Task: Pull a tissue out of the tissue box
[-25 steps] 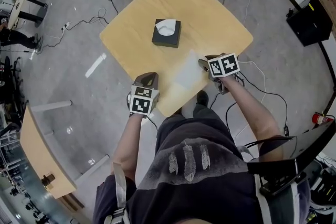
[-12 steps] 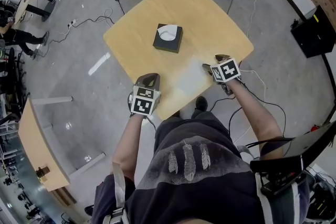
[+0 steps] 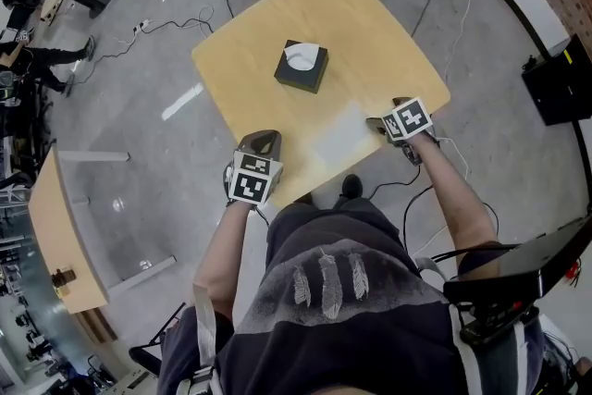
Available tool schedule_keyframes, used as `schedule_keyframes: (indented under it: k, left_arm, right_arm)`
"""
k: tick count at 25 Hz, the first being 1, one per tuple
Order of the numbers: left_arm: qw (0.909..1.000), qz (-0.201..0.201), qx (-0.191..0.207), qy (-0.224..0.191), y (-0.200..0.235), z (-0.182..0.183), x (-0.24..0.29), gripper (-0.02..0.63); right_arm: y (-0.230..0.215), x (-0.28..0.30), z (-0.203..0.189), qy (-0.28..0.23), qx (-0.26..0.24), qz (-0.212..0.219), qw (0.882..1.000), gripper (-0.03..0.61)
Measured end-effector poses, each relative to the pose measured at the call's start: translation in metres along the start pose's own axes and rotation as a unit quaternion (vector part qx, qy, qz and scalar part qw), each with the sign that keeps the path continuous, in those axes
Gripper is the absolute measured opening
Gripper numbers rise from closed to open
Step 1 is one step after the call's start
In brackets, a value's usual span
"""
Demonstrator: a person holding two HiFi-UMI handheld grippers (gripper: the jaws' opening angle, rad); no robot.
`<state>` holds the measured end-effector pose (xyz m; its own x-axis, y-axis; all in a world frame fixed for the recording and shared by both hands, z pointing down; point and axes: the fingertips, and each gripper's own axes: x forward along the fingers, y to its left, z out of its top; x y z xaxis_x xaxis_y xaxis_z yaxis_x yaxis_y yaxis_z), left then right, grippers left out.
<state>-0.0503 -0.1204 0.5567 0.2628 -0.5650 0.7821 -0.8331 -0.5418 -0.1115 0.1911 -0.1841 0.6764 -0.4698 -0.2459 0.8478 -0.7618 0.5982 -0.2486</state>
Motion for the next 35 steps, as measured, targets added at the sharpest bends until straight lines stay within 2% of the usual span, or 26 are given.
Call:
schedule_keyframes:
  k: [2,7,10,13,17,23,25,26,27,28,31,35]
  left_arm:
    - [1.0,0.005,0.001,0.002,0.0,-0.001,-0.002,0.0]
    - [0.9999,0.012,-0.001,0.008,-0.001,-0.007,-0.008,0.0]
    - [0.9999,0.011,0.005,0.006,-0.004,-0.004,-0.008,0.0]
    - [0.9996,-0.003,0.029,0.001,-0.019,0.01,-0.002,0.0]
    - [0.9985,-0.025,0.047,-0.016,-0.035,0.029,0.012,0.0]
    - [0.9992,-0.011,0.028,-0.025,-0.024,0.03,0.007,0.0]
    - [0.9995,-0.002,0.02,-0.024,-0.022,0.03,0.002,0.0]
    - [0.9996,0.002,0.019,-0.023,-0.02,0.03,-0.002,0.0]
    - [0.9996,0.007,0.017,-0.022,-0.018,0.03,-0.006,0.0]
    - [0.9996,0.012,0.015,-0.021,-0.015,0.03,-0.01,0.0]
    - [0.9994,0.028,0.007,-0.018,-0.004,0.027,-0.022,0.0]
    - [0.9987,0.046,-0.004,-0.024,0.009,0.023,-0.037,0.0]
  right_arm:
    - [-0.009,0.0,0.0,0.001,-0.007,0.002,1.0,0.431]
    - [-0.028,-0.012,0.01,-0.05,0.04,0.009,0.998,0.431]
    - [-0.027,-0.013,0.011,-0.055,0.046,0.016,0.997,0.431]
    - [-0.031,-0.013,0.006,-0.048,0.051,0.001,0.998,0.431]
    - [-0.039,-0.024,0.013,-0.073,0.056,-0.022,0.995,0.427]
    - [-0.012,-0.051,0.065,-0.15,0.047,0.02,0.987,0.411]
    - [0.001,-0.06,0.083,-0.168,0.031,0.036,0.985,0.364]
    - [0.009,-0.065,0.091,-0.174,0.023,0.046,0.983,0.273]
    - [0.016,-0.068,0.097,-0.178,0.015,0.057,0.982,0.112]
    - [0.025,-0.072,0.104,-0.184,0.008,0.071,0.98,0.002]
    - [0.053,-0.079,0.119,-0.201,0.001,0.126,0.971,-0.002]
    - [0.095,-0.094,0.134,-0.232,-0.011,0.195,0.953,-0.002]
